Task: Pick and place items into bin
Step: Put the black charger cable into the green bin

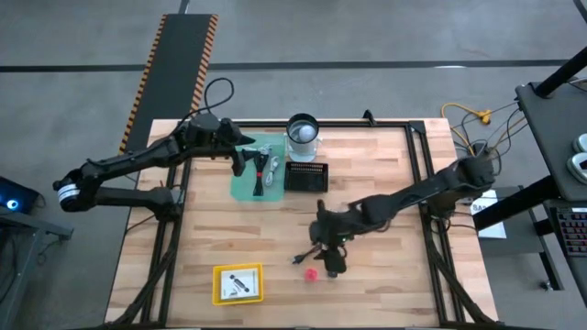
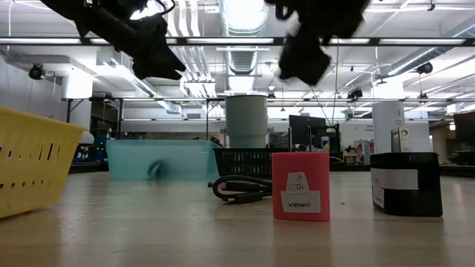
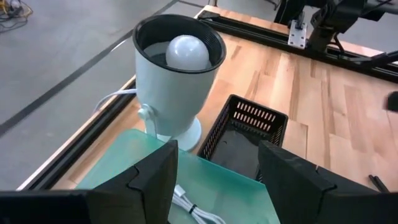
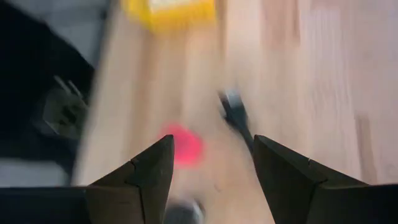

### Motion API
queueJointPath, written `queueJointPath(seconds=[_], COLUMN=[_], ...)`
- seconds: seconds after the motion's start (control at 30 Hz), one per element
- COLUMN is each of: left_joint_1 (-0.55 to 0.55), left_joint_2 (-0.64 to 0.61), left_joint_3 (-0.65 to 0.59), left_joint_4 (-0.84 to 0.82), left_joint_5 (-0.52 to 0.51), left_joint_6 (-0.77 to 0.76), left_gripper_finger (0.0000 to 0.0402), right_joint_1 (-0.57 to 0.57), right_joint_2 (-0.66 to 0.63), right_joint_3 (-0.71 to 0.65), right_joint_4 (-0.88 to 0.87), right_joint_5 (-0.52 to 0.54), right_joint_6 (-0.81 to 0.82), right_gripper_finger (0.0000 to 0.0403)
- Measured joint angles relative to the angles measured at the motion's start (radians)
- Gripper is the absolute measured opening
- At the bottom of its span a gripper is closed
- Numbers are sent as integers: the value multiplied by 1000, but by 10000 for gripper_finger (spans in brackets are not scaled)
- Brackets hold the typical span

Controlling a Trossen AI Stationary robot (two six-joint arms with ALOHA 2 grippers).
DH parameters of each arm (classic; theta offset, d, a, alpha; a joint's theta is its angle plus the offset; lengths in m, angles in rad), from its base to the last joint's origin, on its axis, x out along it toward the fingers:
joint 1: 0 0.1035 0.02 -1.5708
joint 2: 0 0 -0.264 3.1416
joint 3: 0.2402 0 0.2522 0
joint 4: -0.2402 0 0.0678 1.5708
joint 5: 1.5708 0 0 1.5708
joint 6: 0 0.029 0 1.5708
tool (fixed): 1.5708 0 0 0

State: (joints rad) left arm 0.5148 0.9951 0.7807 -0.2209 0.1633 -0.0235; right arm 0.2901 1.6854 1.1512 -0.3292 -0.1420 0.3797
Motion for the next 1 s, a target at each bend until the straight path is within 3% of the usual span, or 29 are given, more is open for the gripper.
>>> queueJointPath(seconds=[0.13, 0.37, 0.7, 0.9, 1.0], left_joint_1=[0, -1, 0, 0, 0], left_joint_2=[-1, 4, 6, 6, 6], left_joint_3=[0, -1, -1, -1, -1], left_joint_4=[0, -10, -7, -7, -7], left_joint_5=[1, 1, 1, 1, 1], left_joint_6=[0, 0, 0, 0, 0], left_gripper_finger=[207, 207, 207, 207, 207], right_joint_1=[0, 0, -2, -2, -2], right_joint_2=[73, 179, 260, 320, 324], right_joint_3=[38, 73, 101, 103, 106], right_joint_4=[-141, -140, -132, -128, -129], right_joint_5=[13, 45, 76, 93, 90], right_joint_6=[-83, -150, -394, -411, -408], right_gripper_finger=[203, 203, 203, 200, 180])
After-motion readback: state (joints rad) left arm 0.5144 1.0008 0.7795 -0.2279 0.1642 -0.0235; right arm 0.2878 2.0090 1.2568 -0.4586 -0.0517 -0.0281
